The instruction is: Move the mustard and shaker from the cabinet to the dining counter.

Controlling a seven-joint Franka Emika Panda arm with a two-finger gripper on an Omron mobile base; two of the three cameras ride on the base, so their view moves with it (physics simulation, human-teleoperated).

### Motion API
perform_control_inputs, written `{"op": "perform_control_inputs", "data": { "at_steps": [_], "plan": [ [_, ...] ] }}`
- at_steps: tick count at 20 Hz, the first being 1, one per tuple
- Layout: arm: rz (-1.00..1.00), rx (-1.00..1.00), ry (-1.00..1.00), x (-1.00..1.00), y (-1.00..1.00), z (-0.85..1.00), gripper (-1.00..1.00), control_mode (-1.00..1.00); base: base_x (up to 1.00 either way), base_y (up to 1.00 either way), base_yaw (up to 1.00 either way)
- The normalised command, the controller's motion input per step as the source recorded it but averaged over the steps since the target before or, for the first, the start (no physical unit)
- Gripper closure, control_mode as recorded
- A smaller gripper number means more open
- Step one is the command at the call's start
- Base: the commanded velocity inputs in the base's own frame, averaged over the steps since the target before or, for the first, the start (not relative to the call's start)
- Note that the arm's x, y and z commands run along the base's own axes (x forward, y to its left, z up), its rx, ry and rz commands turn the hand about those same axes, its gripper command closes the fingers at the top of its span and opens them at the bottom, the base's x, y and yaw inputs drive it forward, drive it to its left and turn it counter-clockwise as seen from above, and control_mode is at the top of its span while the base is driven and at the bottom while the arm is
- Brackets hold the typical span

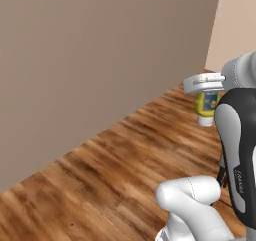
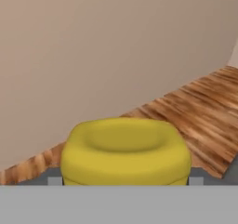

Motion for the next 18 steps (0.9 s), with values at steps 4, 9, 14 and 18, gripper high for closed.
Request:
{"op": "perform_control_inputs", "data": {
  "at_steps": [4,9,14,18],
  "plan": [
    [0.0,0.0,0.0,0.0,0.0,0.0,1.0,1.0,0.4,0.68,-0.76],
    [0.0,0.0,0.0,0.0,0.0,0.0,1.0,1.0,0.3,0.67,-0.77],
    [0.0,0.0,0.0,0.0,0.0,0.0,1.0,1.0,0.23,0.66,-0.78],
    [0.0,0.0,0.0,0.0,0.0,0.0,1.0,1.0,0.22,0.66,-0.78]
  ]
}}
